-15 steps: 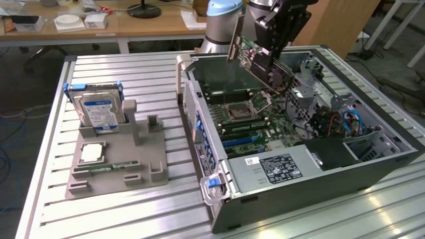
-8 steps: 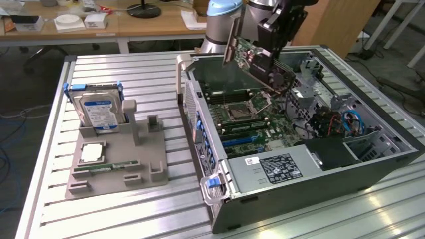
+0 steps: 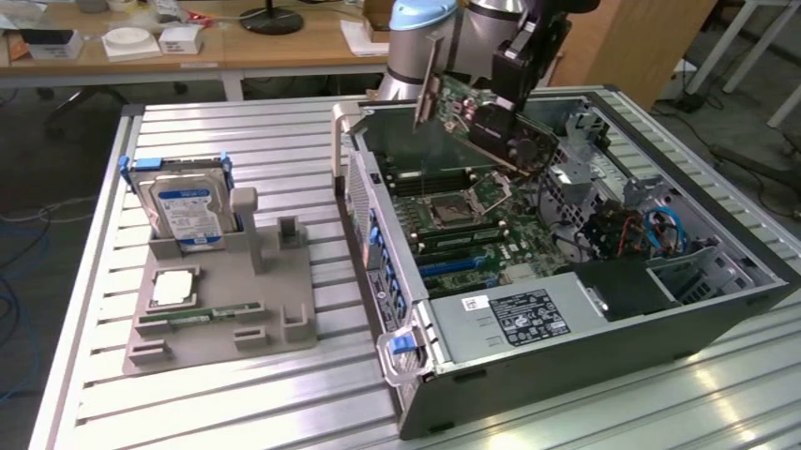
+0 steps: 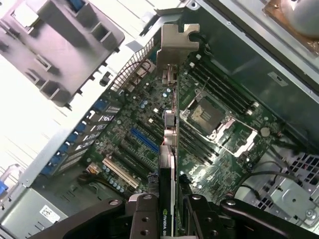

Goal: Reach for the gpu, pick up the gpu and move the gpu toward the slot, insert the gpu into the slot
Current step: 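Insert the gpu into the slot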

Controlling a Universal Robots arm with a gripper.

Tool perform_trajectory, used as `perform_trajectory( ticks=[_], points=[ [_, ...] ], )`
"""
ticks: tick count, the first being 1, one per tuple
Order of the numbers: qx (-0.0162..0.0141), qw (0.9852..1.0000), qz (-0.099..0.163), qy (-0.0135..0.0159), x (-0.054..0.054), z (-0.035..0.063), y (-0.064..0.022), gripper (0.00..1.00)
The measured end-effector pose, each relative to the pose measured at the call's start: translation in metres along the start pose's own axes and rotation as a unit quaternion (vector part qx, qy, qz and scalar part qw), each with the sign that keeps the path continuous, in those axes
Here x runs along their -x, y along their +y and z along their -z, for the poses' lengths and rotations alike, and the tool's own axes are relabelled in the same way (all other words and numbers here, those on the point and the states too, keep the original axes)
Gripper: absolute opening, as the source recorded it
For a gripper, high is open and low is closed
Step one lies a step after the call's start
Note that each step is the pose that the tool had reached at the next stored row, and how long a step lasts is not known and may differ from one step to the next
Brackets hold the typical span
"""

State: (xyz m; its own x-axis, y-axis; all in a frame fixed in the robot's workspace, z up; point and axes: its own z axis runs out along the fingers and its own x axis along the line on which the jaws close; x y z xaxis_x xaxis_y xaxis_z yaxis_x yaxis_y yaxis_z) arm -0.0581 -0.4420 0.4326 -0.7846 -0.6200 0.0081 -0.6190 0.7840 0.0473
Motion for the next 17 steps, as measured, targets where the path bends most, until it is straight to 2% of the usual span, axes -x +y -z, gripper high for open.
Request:
perform_trajectory(
  ticks=[10, 13, 17],
  points=[
    [-0.0003, 0.9995, 0.031, 0.0015, 0.0019, -0.0051, -0.0018, 0.26],
    [-0.0005, 0.9984, 0.056, 0.0027, 0.002, -0.0051, -0.0019, 0.26],
    [-0.0008, 0.9962, 0.087, 0.0041, 0.0022, -0.0054, -0.0021, 0.26]
  ],
)
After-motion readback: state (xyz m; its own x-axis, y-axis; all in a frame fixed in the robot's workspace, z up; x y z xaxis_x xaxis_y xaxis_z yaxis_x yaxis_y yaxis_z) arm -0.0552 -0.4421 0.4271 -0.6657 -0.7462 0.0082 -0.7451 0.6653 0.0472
